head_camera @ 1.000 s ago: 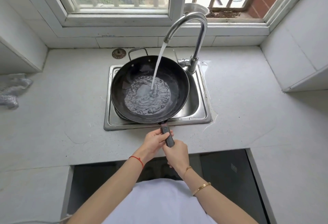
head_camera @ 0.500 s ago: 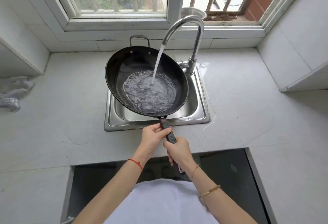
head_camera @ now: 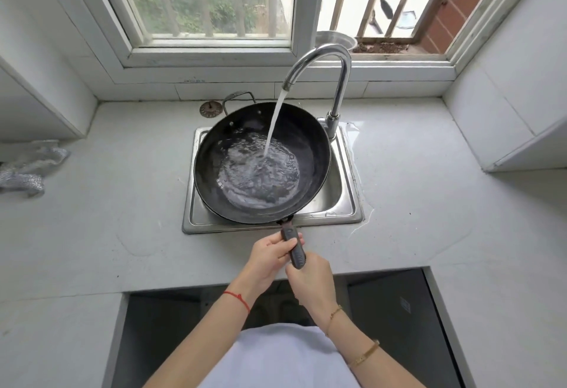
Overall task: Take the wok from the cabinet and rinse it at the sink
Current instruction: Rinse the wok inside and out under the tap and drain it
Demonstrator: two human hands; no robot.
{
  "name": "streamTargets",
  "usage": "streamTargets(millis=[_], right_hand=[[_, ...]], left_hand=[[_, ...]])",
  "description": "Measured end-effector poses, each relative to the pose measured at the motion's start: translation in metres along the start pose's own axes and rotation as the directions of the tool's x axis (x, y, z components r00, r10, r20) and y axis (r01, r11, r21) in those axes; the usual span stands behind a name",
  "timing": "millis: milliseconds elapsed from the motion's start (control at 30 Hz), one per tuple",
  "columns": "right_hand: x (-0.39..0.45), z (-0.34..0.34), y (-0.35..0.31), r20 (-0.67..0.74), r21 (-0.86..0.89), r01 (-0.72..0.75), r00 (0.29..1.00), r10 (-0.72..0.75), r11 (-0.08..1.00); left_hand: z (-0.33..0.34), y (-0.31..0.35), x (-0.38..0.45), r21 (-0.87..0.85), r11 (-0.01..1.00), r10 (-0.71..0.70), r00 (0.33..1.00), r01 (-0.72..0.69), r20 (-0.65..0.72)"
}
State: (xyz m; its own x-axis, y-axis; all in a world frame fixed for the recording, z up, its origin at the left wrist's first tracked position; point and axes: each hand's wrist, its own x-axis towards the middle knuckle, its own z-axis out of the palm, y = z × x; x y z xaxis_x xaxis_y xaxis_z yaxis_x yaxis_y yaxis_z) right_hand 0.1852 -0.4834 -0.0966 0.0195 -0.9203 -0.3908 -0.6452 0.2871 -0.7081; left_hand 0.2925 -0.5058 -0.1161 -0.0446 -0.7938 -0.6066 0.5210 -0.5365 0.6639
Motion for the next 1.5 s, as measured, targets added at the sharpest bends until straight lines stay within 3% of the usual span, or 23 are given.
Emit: streamTargets(millis=[133,333,533,867,1000,1133,1233,1367,1500], right_hand=[[0.000,-0.007,0.001,0.003,0.010,-0.015,1.000,0.015,1.000],[-0.005,-0.014,-0.004,0.127,0.115,-0.121,0.986,0.106,0.986],[-0.008,-0.016,-0.018,0.172,0.146,-0.127,0.980,0.102,0.981],[-0.001,-0.007,-0.018,0.075,0.032,-0.060,0.996,0.057,0.998],[0.006,-0.009,-0.013,0.092,0.091,-0.086,0.993,0.078,0.992],[0.014,-0.011,-0.015,0.167,0.171,-0.125,0.981,0.096,0.977],[0.019,-0.007,-0.014,0.237,0.215,-0.133,0.968,0.081,0.968],[0.028,-0.005,-0.010,0.322,0.257,-0.157,0.944,0.069,0.954],[0.035,0.002,-0.011,0.399,0.318,-0.218,0.914,0.079,0.923]], left_hand=[[0.005,-0.001,-0.001,0.052,0.998,0.032,0.999,-0.032,-0.004],[0.004,0.000,-0.009,0.146,0.984,0.114,0.992,-0.104,-0.057],[-0.002,0.004,-0.012,0.132,0.985,0.129,0.986,-0.114,-0.107],[-0.007,0.005,-0.002,0.008,1.000,0.030,0.999,-0.029,-0.031],[-0.003,0.005,0.003,-0.125,0.992,-0.017,0.999,0.021,0.029],[0.001,0.008,0.006,-0.401,0.909,-0.061,0.989,0.110,0.132],[-0.007,0.012,0.005,-0.474,0.865,-0.084,0.978,0.166,0.190],[-0.019,0.018,0.005,-0.369,0.919,-0.068,0.979,0.137,0.193],[-0.025,0.016,0.010,-0.263,0.963,-0.031,0.996,0.052,0.086]])
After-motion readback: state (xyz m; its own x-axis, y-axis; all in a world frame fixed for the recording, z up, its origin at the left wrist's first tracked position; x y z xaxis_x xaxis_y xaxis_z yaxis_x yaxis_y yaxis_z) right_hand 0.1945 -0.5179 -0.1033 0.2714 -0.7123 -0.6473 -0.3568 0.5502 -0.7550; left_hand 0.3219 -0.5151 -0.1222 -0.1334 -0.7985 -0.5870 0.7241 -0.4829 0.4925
